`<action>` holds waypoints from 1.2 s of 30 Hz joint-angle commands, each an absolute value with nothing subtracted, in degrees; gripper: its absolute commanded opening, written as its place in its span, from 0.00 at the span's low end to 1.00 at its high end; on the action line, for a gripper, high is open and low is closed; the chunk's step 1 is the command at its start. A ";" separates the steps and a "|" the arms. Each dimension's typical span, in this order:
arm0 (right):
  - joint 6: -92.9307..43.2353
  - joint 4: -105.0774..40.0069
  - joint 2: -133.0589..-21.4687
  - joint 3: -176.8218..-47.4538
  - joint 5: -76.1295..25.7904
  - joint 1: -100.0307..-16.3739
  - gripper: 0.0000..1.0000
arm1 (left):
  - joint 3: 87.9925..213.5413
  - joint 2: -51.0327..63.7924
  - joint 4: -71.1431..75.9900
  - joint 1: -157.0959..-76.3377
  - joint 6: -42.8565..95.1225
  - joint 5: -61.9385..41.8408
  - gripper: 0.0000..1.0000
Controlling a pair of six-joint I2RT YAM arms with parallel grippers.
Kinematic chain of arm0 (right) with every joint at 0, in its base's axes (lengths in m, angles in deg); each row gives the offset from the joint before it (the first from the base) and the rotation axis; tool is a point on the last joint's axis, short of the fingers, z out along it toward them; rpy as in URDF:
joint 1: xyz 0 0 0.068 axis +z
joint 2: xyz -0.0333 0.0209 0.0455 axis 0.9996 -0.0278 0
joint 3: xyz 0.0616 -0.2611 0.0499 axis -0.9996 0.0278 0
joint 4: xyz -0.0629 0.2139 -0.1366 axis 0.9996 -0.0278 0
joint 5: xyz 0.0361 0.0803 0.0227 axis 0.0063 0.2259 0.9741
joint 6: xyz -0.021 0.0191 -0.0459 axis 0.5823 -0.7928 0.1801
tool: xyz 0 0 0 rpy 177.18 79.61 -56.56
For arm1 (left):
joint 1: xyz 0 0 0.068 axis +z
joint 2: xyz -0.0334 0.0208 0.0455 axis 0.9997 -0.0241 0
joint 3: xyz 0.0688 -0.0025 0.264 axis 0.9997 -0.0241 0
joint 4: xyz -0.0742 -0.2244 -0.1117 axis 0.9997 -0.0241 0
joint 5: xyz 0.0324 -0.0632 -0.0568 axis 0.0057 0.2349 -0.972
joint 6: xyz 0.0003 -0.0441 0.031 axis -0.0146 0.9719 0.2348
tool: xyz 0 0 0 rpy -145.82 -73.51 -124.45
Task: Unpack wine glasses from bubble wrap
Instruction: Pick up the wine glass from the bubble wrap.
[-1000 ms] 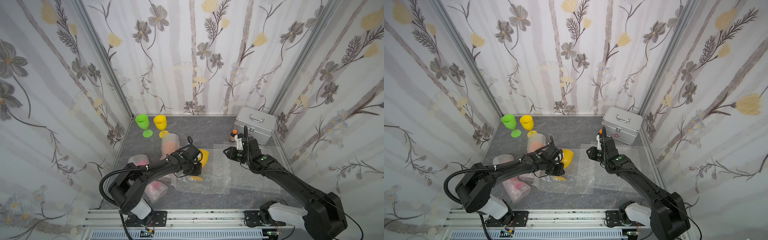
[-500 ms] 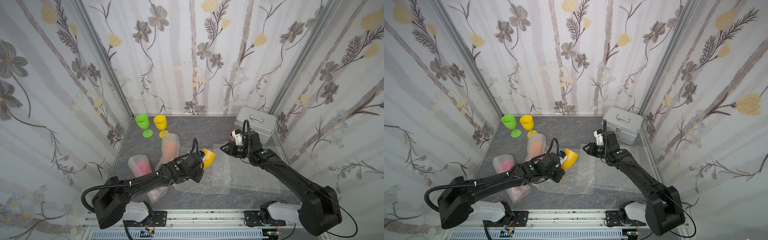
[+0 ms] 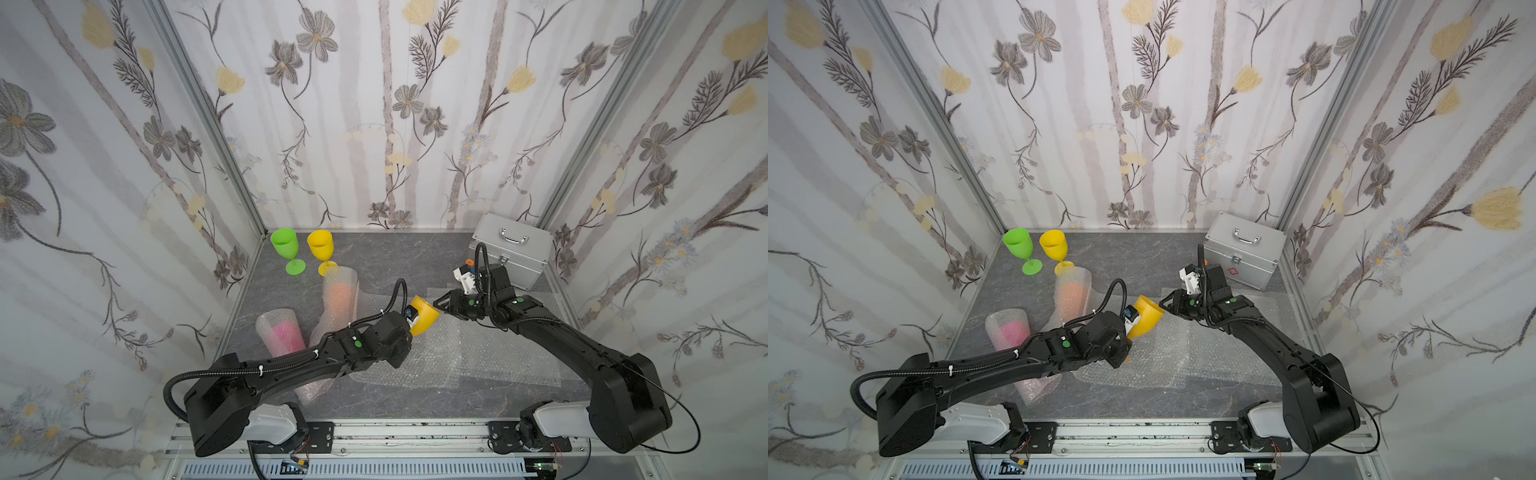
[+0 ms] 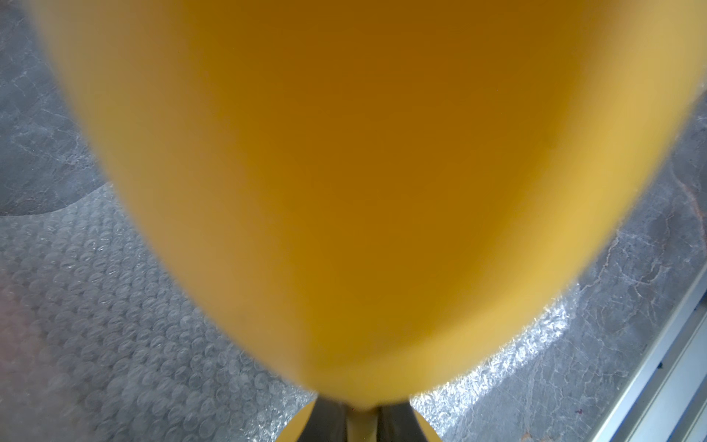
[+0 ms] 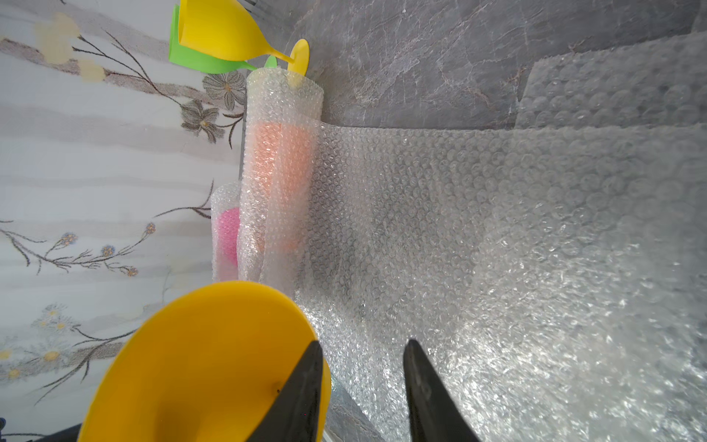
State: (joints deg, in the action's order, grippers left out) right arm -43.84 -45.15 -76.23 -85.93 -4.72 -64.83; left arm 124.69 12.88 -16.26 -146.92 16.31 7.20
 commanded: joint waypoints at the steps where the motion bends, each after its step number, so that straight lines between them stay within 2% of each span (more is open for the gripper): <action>1: -43.99 -43.06 -76.81 -86.23 -3.39 -64.76 0.36 | 125.59 12.01 -14.57 -147.25 14.06 8.57 0.06; 11: -44.08 -43.16 -75.94 -86.37 -4.40 -65.01 0.34 | 125.94 10.71 -14.48 -147.66 13.12 9.33 0.06; 21: -44.21 -42.43 -76.81 -85.75 -1.65 -64.88 0.15 | 125.78 11.28 -11.90 -148.28 11.11 11.05 0.06; 30: -43.78 -42.80 -76.91 -85.92 -3.31 -64.86 0.04 | 126.44 10.18 -12.14 -149.00 10.30 12.33 0.06; 36: -43.89 -42.76 -76.33 -85.96 -5.05 -65.14 0.02 | 126.53 9.50 -12.21 -149.09 10.47 12.64 0.15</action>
State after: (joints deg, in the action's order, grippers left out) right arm -43.84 -44.10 -76.52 -85.80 -3.04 -65.09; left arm 125.93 9.89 -14.86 -148.95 11.24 11.90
